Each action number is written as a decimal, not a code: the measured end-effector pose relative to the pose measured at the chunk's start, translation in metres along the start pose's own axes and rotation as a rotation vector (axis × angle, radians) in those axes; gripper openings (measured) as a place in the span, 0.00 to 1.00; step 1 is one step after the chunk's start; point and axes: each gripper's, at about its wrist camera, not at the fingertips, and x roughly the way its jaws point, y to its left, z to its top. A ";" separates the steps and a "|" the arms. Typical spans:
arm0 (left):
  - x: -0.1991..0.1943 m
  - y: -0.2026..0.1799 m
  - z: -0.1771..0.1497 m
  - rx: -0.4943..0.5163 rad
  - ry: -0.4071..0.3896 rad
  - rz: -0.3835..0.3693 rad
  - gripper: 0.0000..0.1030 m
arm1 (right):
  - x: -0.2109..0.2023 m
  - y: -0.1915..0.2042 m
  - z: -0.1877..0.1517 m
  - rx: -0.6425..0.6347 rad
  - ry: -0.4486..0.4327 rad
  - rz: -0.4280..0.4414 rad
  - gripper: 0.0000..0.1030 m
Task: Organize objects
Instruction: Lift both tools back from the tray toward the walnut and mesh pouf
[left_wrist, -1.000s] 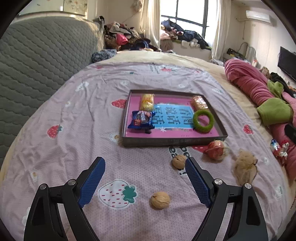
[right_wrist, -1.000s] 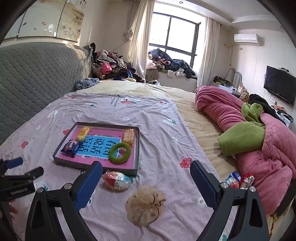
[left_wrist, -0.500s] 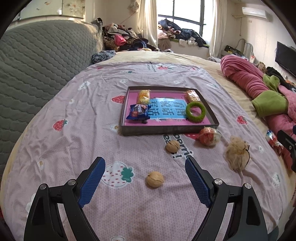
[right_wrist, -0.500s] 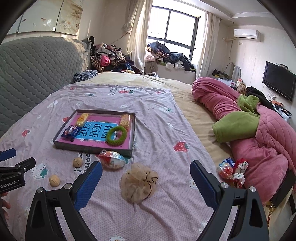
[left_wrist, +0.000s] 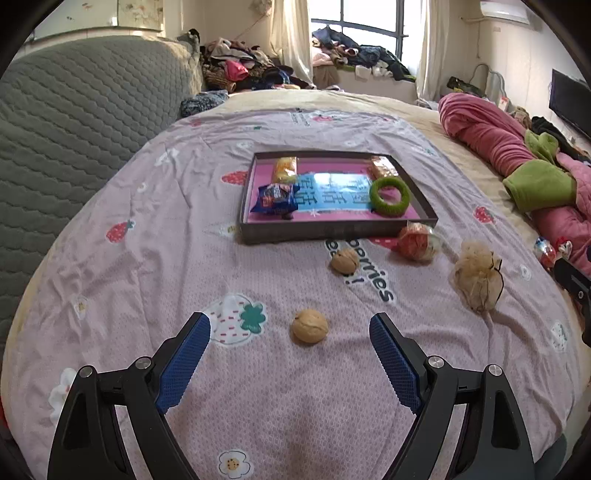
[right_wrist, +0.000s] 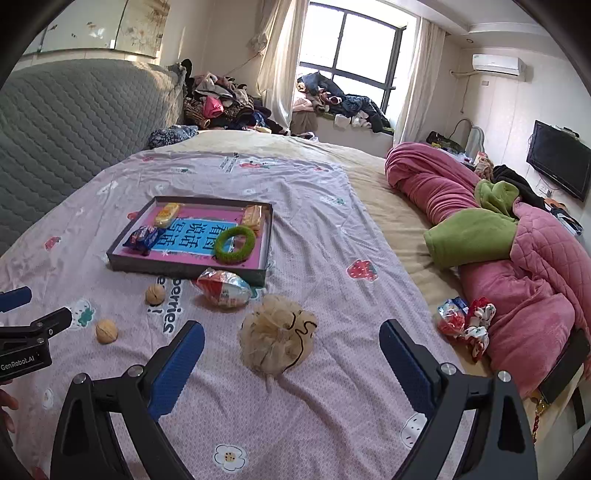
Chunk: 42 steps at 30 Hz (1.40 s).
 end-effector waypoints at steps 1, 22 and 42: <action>0.002 0.000 -0.001 -0.001 0.003 0.000 0.86 | 0.001 0.001 -0.001 -0.002 0.003 -0.001 0.93; 0.048 -0.002 -0.013 0.009 0.076 -0.014 0.86 | 0.053 0.004 -0.017 -0.008 0.091 -0.009 0.93; 0.094 0.001 -0.020 0.014 0.133 -0.008 0.86 | 0.118 0.007 -0.027 -0.006 0.181 -0.015 0.93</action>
